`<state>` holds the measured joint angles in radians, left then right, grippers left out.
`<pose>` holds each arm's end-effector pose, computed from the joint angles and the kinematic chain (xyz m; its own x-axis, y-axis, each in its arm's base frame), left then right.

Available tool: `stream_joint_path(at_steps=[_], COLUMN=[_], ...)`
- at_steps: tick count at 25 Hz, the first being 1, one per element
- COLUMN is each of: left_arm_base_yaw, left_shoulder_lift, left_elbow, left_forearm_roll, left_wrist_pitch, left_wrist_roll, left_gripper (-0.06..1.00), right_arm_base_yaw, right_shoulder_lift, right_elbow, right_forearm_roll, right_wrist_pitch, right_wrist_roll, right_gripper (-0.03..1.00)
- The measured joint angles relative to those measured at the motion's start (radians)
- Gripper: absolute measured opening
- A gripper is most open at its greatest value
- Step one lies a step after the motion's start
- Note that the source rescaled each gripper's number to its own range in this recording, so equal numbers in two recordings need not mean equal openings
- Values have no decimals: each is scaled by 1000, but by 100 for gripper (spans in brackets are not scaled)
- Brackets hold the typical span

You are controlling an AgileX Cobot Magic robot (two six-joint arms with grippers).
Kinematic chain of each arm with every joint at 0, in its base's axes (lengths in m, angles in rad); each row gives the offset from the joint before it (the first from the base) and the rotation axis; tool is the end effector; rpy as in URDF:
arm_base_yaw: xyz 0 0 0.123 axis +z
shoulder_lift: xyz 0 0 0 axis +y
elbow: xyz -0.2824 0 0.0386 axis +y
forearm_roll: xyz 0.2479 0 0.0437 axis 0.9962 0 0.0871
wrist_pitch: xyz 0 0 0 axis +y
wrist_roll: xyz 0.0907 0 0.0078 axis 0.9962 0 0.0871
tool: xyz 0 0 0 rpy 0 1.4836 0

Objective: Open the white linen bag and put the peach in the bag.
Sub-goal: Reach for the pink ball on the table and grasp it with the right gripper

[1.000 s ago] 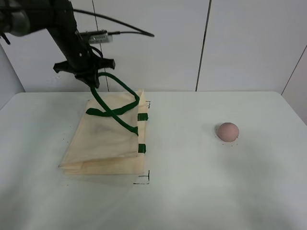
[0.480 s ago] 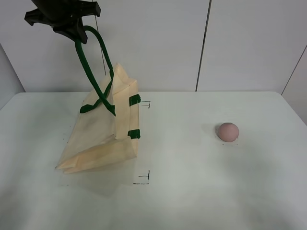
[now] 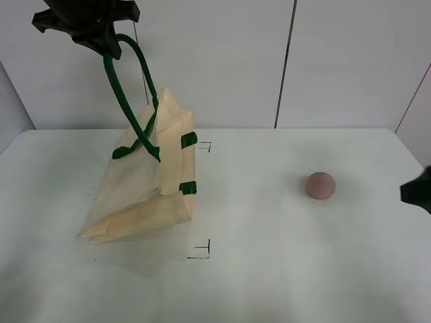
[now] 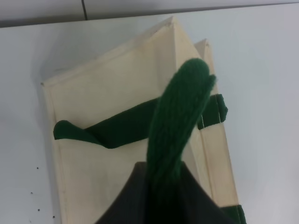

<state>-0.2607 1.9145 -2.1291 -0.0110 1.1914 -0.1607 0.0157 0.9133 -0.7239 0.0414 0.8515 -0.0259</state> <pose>0.4071 -0.1096 0.4006 -0.7837 0.0393 -0.6199 0.1373 0.9843 -0.1111 0.1622 0.0054 0.2921 -0.8153 -0.0114 -0.5790 -0.0326 0.9991 0.0262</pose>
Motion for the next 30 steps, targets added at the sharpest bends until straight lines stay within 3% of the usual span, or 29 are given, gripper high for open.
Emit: stream_joint_path(at_steps=[7, 13, 23, 30], left_arm_base_yaw=[0, 0, 0, 0], left_shoulder_lift=[0, 0, 0, 0], left_elbow=[0, 0, 0, 0], left_forearm_roll=[0, 0, 0, 0], left_wrist_pitch=[0, 0, 0, 0], left_wrist_roll=[3, 3, 10, 12], left_gripper=[0, 0, 0, 0], right_arm_base_yaw=[0, 0, 4, 59], right_shoulder_lift=[645, 994, 1116, 1130], right_elbow=[-324, -608, -667, -672], right_forearm_roll=[-1, 6, 62, 59], right_wrist_pitch=[-27, 18, 14, -42], right_wrist_roll=[-26, -39, -105, -132], right_gripper=[100, 100, 100, 100])
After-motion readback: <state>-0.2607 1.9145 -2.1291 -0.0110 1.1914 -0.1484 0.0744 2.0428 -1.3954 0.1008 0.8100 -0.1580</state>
